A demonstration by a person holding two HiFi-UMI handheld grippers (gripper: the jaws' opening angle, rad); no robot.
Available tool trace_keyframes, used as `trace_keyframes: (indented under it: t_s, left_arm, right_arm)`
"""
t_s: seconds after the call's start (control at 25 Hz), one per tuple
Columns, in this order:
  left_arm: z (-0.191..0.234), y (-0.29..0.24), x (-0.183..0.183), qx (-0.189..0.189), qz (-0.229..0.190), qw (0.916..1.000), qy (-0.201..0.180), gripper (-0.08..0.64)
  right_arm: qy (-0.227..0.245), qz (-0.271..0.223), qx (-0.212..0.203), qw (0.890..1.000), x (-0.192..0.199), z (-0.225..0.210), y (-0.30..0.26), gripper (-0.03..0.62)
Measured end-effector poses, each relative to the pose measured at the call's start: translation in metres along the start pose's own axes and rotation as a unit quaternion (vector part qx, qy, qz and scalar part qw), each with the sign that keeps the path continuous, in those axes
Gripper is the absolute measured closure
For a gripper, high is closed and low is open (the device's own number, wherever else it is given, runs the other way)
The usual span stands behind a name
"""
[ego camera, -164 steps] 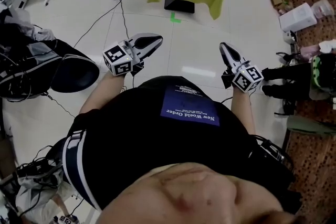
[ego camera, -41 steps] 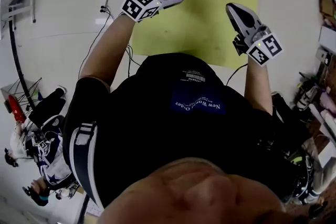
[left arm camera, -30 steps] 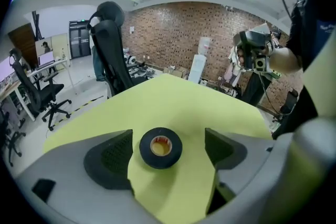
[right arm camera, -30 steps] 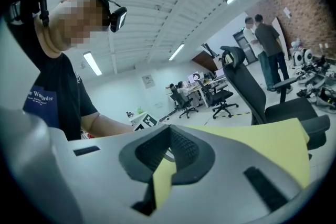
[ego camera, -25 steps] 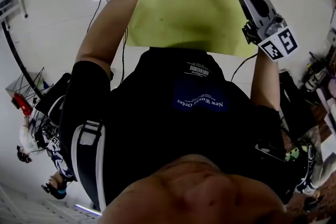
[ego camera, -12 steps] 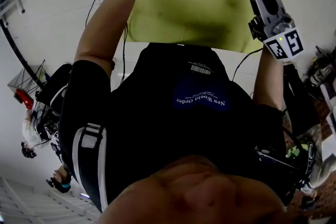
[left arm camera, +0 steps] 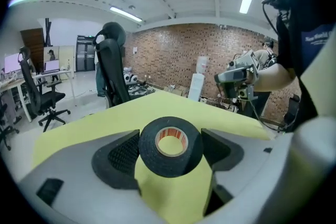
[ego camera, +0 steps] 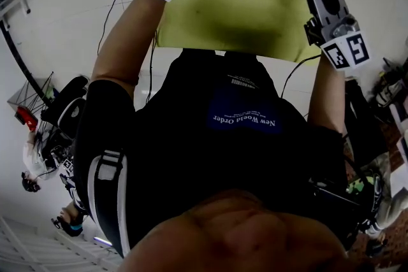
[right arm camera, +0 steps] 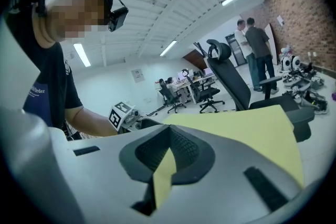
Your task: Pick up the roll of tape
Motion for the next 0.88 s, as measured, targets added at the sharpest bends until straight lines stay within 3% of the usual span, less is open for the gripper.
trace_keyframes:
  t_s: [0.24,0.44,0.88]
  left_arm:
    - [-0.035,0.058,-0.039,0.004,-0.043,0.999,0.009,0.187]
    - [-0.061,0.113,-0.086,-0.005,-0.075,0.9971,-0.009,0.187]
    - [-0.106,0.228,-0.172,-0.026,-0.172,0.9847,-0.012,0.187]
  right_arm:
    - [0.031,-0.011,-0.002,0.999,-0.04,0.027,0.011,0.605]
    - [0.059,-0.024,-0.006,0.998,-0.086,0.057,0.021,0.604]
    - [0.112,-0.051,-0.009,0.992,-0.175,0.127,0.048,0.604]
Point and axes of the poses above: the fingertips, and each gripper's own axes: y backward along the fingers, z to its left, x out of its underside, the point moved 4 cm from there along y, backward along the fingers, and after that the axes turned 3 degrees about y, right-handed, at the moved point
